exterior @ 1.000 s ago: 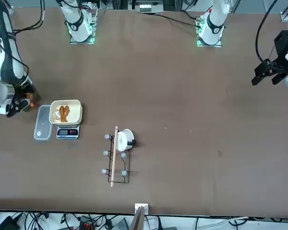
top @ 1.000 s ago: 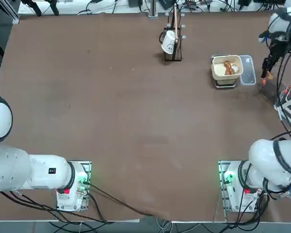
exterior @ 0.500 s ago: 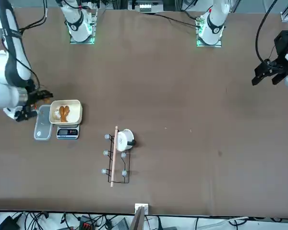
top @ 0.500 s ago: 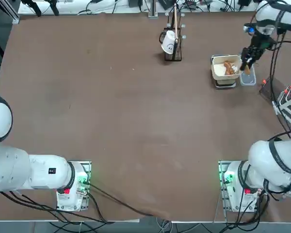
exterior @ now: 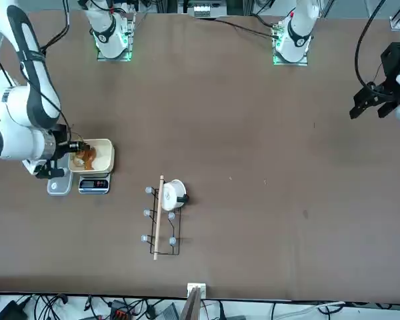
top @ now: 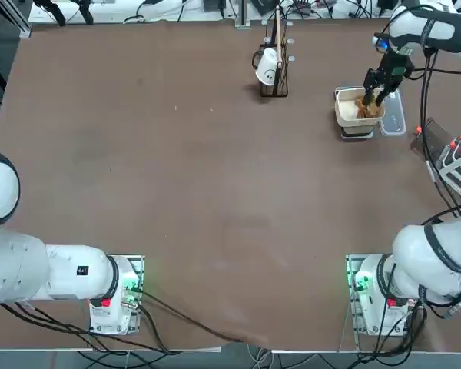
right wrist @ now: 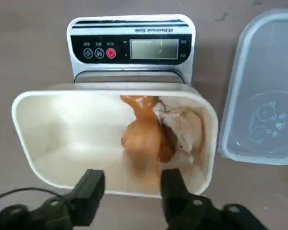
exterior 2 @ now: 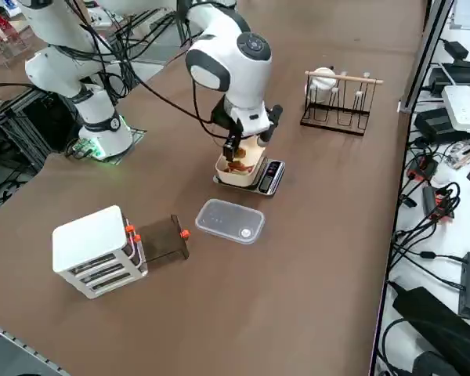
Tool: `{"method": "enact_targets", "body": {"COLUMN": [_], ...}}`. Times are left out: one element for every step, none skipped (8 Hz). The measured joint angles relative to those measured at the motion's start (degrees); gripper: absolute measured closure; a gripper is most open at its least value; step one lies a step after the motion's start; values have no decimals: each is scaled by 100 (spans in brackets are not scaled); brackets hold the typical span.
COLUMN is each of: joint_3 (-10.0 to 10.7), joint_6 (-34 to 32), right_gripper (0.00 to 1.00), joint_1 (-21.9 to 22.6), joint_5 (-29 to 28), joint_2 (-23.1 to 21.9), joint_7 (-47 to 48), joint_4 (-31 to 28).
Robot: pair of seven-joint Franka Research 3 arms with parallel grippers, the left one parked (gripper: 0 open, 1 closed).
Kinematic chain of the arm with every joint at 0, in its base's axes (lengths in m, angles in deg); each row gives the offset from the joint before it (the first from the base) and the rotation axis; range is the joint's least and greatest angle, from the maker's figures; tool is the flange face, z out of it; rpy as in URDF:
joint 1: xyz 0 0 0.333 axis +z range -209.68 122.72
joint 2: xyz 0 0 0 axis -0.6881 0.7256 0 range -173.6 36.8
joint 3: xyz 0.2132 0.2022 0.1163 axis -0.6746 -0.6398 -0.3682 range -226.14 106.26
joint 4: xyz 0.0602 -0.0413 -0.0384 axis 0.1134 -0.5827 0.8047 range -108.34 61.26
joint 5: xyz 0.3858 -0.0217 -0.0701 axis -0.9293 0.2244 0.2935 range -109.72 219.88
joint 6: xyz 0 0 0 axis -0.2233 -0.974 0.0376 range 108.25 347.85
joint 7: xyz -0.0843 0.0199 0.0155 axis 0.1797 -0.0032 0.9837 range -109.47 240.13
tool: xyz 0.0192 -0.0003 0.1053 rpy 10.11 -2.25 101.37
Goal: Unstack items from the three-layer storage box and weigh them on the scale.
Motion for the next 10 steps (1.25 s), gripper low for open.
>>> {"method": "enact_targets", "body": {"joint_3": [13, 21, 45, 58, 69, 88, 102, 113, 120, 127], "joint_6": [-25, -59, -75, -145, -251, -289, -279, -214, -85, 156], "right_gripper": [3, 0, 4, 17, 23, 44, 67, 85, 98, 98], "joint_1": [-18, -45, -79, -158, -265, -410, -579, -775, -973, -1128], "joint_5": [1, 17, 235, 673, 1076, 1266, 1344, 1391, 1425, 1451], "joint_2": [-5, -30, -88, -154, -195, -210, -199, -151, -45, 83], "joint_7": [2, 2, -19, -175, -564, -1058, -1711, -2553, -3326, -3883], "joint_4": [53, 100, 120, 127, 128, 128, 123, 109, 82, 12]}}
